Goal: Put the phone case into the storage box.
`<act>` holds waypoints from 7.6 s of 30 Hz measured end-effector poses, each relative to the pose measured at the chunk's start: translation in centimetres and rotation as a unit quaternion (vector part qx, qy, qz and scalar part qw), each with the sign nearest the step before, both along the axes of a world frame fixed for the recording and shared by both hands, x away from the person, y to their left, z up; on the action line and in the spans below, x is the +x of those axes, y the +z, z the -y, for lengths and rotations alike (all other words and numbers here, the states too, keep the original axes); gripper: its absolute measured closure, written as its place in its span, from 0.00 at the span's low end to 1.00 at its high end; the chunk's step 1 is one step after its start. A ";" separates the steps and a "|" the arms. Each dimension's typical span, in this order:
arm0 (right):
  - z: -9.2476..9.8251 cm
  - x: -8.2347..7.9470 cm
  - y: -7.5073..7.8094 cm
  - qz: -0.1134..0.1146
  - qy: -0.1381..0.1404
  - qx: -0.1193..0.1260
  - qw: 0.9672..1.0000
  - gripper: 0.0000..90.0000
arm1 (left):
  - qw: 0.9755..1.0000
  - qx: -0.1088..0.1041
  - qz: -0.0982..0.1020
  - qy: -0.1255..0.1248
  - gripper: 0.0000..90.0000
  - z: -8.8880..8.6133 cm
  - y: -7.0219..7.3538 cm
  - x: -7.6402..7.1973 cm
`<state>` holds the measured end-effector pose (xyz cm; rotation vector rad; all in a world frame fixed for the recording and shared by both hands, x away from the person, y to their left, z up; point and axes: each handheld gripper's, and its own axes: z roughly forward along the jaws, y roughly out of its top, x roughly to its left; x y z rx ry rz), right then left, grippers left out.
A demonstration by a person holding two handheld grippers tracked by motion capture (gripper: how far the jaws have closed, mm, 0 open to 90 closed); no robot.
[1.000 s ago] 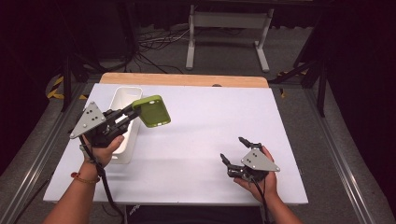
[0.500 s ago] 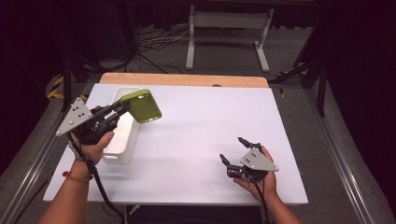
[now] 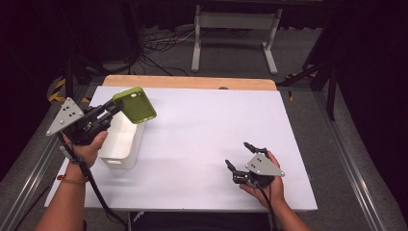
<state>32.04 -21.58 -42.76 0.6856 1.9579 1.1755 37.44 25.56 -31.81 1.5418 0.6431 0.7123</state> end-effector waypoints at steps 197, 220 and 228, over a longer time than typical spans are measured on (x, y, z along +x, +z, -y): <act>-0.3 1.3 -0.5 -0.032 -0.018 -0.020 0.999 0.25 | 0.996 0.066 -0.049 0.041 0.10 -0.5 -4.2 8.1; 0.3 0.8 0.0 -0.026 -0.022 -0.020 0.999 0.25 | 0.998 0.061 -0.024 -0.008 0.06 1.6 -3.8 5.4; 0.3 0.5 0.1 -0.023 -0.019 -0.020 0.999 0.25 | 0.997 0.069 -0.012 -0.025 0.05 2.6 -3.8 4.0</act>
